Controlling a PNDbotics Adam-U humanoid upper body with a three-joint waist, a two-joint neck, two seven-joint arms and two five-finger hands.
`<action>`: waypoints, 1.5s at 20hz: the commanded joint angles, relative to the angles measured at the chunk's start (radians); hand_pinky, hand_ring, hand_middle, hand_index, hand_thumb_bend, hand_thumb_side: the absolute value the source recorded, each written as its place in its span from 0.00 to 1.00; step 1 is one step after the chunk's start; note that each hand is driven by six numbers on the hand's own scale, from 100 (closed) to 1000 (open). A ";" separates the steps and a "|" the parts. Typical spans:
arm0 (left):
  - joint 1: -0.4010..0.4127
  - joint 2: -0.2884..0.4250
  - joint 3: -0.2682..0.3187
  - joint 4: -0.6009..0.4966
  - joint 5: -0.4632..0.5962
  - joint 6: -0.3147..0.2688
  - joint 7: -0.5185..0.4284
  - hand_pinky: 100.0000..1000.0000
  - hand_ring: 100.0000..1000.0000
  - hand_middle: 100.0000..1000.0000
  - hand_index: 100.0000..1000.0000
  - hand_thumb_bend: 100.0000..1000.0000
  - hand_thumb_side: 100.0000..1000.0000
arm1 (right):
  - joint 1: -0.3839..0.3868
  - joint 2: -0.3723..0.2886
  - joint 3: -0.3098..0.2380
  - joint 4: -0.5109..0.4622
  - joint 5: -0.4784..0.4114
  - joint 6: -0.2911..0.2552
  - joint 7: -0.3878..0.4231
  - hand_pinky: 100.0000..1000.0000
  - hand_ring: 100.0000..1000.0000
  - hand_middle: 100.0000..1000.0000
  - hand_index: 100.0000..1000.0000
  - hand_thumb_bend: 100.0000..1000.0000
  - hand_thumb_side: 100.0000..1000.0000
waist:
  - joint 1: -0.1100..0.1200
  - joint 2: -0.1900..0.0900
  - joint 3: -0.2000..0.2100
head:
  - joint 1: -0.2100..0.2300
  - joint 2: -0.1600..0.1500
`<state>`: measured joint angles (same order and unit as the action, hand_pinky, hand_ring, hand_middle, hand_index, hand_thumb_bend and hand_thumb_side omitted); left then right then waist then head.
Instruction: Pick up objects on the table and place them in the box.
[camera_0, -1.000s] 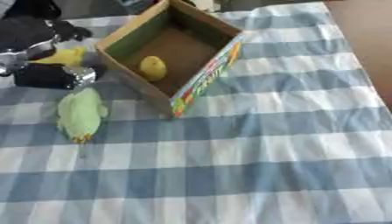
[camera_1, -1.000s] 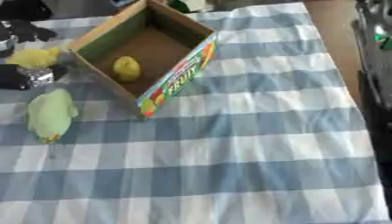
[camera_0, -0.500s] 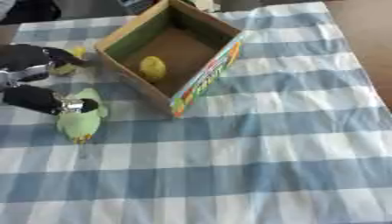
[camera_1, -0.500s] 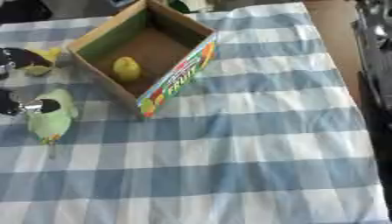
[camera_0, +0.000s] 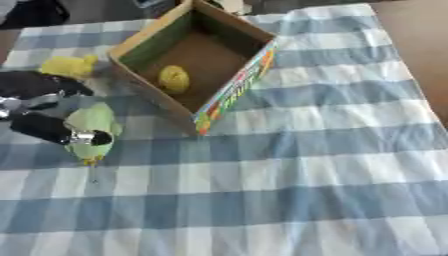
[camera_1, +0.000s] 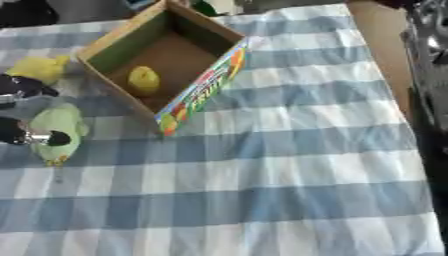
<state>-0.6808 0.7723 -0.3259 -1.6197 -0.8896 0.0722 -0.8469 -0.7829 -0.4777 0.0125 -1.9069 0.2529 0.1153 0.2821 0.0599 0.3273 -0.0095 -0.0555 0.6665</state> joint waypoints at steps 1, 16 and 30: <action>-0.015 0.009 -0.004 0.031 -0.042 0.000 0.012 0.79 0.94 0.93 1.00 0.71 1.00 | -0.012 -0.007 -0.010 -0.022 -0.001 0.000 0.006 0.84 0.86 0.57 0.88 0.39 0.74 | -0.002 -0.016 -0.002 | 0.005 -0.012; -0.020 -0.024 -0.028 0.107 -0.133 -0.037 0.040 0.74 0.88 0.85 1.00 0.57 0.95 | -0.006 0.003 -0.017 -0.028 -0.003 0.004 0.015 0.84 0.84 0.55 0.87 0.40 0.75 | -0.004 0.000 -0.010 | 0.009 -0.019; -0.018 -0.035 -0.002 0.015 -0.077 0.043 0.106 0.42 0.58 0.62 0.87 0.00 0.33 | 0.005 0.007 -0.025 -0.031 0.000 0.009 0.012 0.84 0.84 0.54 0.86 0.40 0.75 | -0.008 0.001 -0.011 | 0.003 -0.023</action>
<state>-0.6873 0.7123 -0.3467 -1.5784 -0.9738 0.1044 -0.7454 -0.7652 -0.4602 -0.0008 -1.9185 0.2529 0.1224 0.2963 0.0534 0.3465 -0.0208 -0.0510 0.6556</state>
